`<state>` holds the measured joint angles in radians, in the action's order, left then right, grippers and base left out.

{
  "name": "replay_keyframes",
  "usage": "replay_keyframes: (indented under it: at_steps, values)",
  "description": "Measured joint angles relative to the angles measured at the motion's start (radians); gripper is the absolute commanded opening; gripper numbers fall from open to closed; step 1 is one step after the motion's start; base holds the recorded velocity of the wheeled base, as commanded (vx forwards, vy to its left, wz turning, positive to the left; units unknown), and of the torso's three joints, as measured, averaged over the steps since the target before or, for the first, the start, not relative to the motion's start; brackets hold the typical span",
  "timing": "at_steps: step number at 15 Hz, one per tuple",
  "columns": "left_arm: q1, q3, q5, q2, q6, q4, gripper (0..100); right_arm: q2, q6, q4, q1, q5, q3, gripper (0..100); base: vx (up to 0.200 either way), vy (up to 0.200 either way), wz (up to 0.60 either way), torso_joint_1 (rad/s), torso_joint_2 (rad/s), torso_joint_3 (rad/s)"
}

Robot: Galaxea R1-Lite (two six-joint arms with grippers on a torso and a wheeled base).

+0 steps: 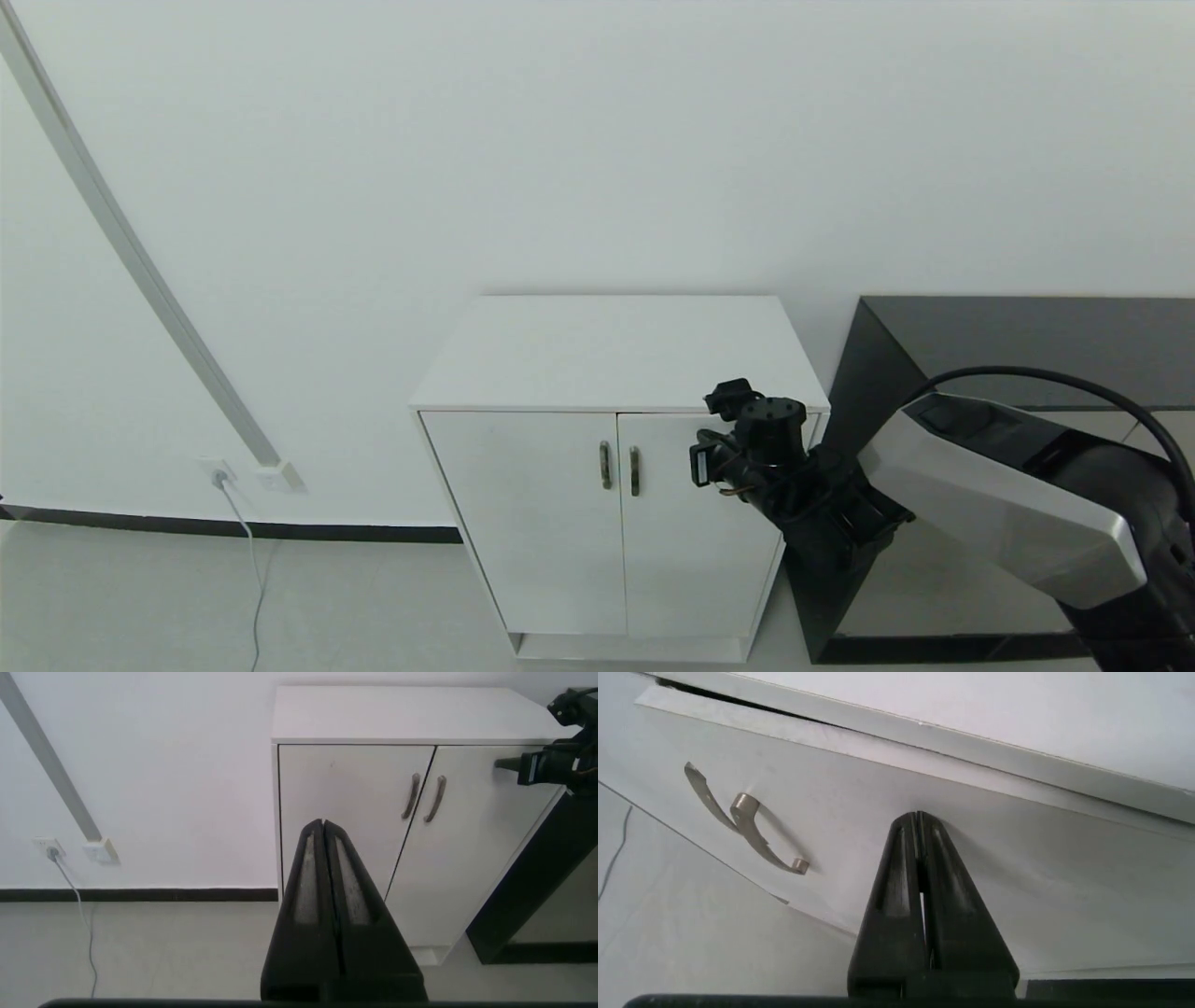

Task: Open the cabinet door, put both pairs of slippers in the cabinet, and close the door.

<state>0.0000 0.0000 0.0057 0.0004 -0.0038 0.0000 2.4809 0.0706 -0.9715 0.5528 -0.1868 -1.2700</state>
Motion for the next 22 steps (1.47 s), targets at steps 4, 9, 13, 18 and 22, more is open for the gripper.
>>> replay_keyframes:
  at_steps: [4,9,13,18,22]
  values:
    - [0.0,0.0,0.0,0.0,0.0,0.0,0,0.002,0.0,0.001,-0.009,0.003,-0.007,0,0.0,0.0,0.0,0.0,0.0,0.0]
    - [0.0,0.0,0.0,0.0,0.0,0.0,0,0.009,-0.001,0.001,-0.012,0.006,-0.018,0,0.0,0.0,0.0,0.0,0.0,0.0]
    - [0.0,0.0,0.0,0.0,0.0,0.0,0,0.011,-0.004,0.001,-0.012,0.006,-0.022,0,0.0,0.0,0.0,0.0,0.0,0.0]
    - [0.0,0.0,0.0,0.0,-0.001,0.0,0,0.014,-0.004,0.0,-0.013,0.006,-0.029,0,0.0,0.0,0.0,0.0,0.0,0.0]
    - [0.0,0.0,0.0,0.0,-0.001,0.0,0,0.001,-0.005,-0.006,-0.012,0.006,0.0,0,0.0,0.0,0.0,0.0,0.0,0.0]
